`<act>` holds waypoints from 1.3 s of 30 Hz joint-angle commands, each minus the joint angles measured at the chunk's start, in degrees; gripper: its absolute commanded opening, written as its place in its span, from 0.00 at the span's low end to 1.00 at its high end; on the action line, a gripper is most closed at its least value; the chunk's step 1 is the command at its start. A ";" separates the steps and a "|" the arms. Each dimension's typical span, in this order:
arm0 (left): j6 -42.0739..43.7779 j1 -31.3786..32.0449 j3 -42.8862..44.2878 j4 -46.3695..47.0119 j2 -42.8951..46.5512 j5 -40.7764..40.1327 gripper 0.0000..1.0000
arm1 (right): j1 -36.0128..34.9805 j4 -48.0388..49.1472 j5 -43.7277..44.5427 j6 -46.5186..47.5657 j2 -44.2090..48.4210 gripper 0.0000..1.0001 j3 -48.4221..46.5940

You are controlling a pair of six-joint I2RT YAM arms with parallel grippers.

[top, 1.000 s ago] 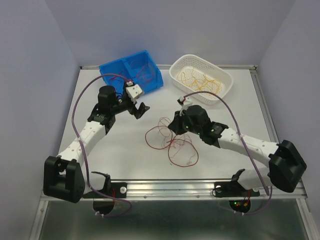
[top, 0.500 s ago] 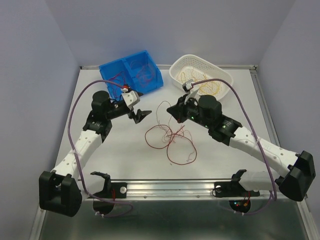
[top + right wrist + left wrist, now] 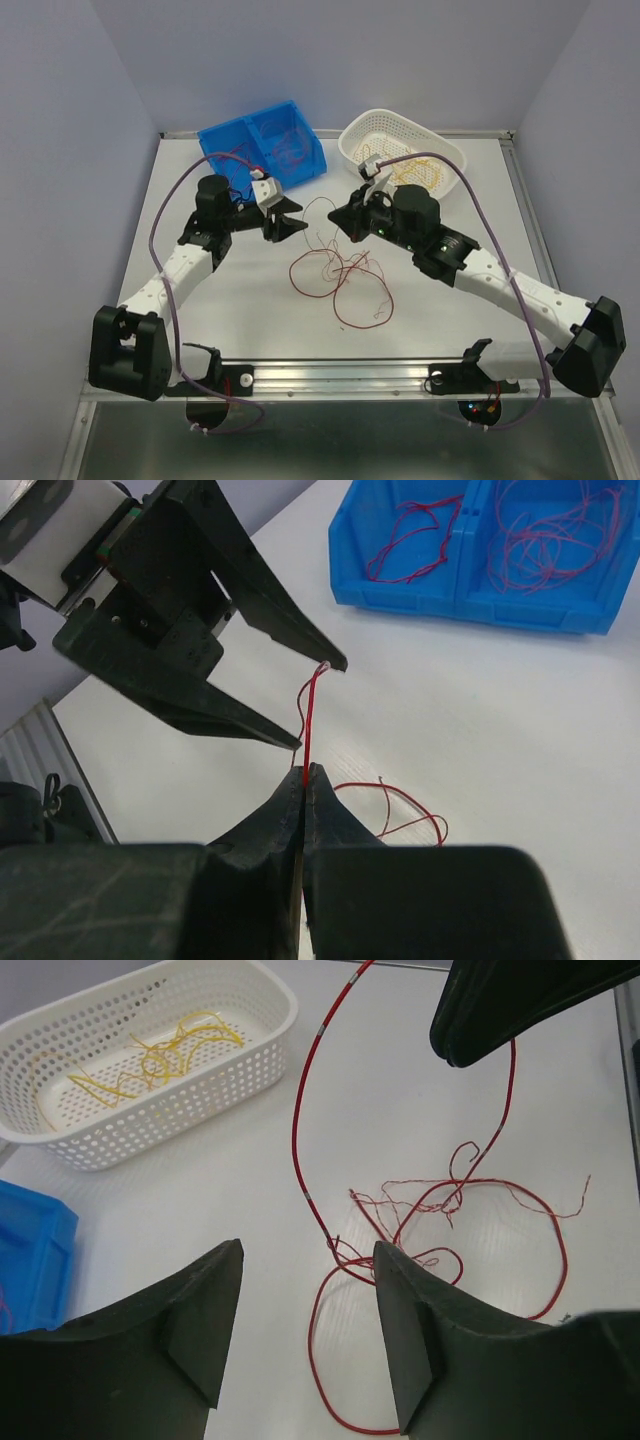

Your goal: Untangle the cables

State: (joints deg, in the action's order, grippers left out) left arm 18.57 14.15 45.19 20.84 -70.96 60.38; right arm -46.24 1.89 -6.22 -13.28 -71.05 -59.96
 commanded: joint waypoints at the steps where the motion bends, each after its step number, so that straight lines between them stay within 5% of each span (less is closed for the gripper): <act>1: -1.51 0.52 4.11 2.45 -0.93 4.74 0.54 | -0.61 3.56 -0.46 1.32 -0.23 0.00 -3.05; 3: -2.04 0.88 4.47 2.45 -1.81 4.92 0.35 | -0.61 3.73 -0.46 1.67 -0.58 0.01 -3.14; 5: -2.39 0.88 5.08 2.45 -2.25 5.19 0.29 | -0.61 4.17 -0.37 1.94 -0.85 0.00 -3.23; 6: -2.57 0.88 5.43 2.45 -2.43 5.27 0.02 | -0.61 4.26 -0.37 2.20 -1.20 0.01 -3.58; 9: -3.97 0.88 6.57 2.36 -1.91 3.78 0.00 | -0.61 4.87 -0.37 2.82 -1.90 0.01 -3.84; 10: -4.67 0.79 7.27 2.36 -1.55 2.48 0.00 | -0.61 4.96 -0.46 2.99 -1.99 0.06 -3.76; 11: -4.77 0.53 7.80 1.75 -0.51 1.51 0.00 | -0.52 5.14 0.32 3.08 -2.17 0.39 -3.41; 13: -3.98 -0.61 10.34 -1.76 0.99 -1.91 0.00 | -0.61 6.54 1.29 2.82 -2.52 0.64 -2.01; 15: -4.06 -1.32 12.02 -5.26 3.35 -5.34 0.00 | -0.52 7.51 1.91 3.08 -2.87 0.81 0.98; 20: -3.89 -2.38 15.97 -10.46 6.79 -7.29 0.00 | -0.52 20.05 -4.14 6.94 -3.04 0.99 11.69; 30: -4.59 -2.38 23.36 -18.02 10.57 -8.96 0.00 | -0.52 29.92 -13.72 12.75 -16.57 0.87 11.72; 36: -0.56 -2.46 34.42 -23.20 10.94 -22.22 0.00 | -0.52 31.32 -14.34 11.96 -21.59 0.78 11.00; 39: -0.55 -3.25 41.72 -24.79 8.92 -25.83 0.00 | -0.52 33.17 -13.82 11.17 -20.80 0.61 13.46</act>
State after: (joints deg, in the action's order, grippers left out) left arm 16.64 11.70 77.08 -3.77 -62.15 41.50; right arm -46.26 27.64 -18.79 -2.33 -93.32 -46.89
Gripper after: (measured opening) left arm 0.033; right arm 0.731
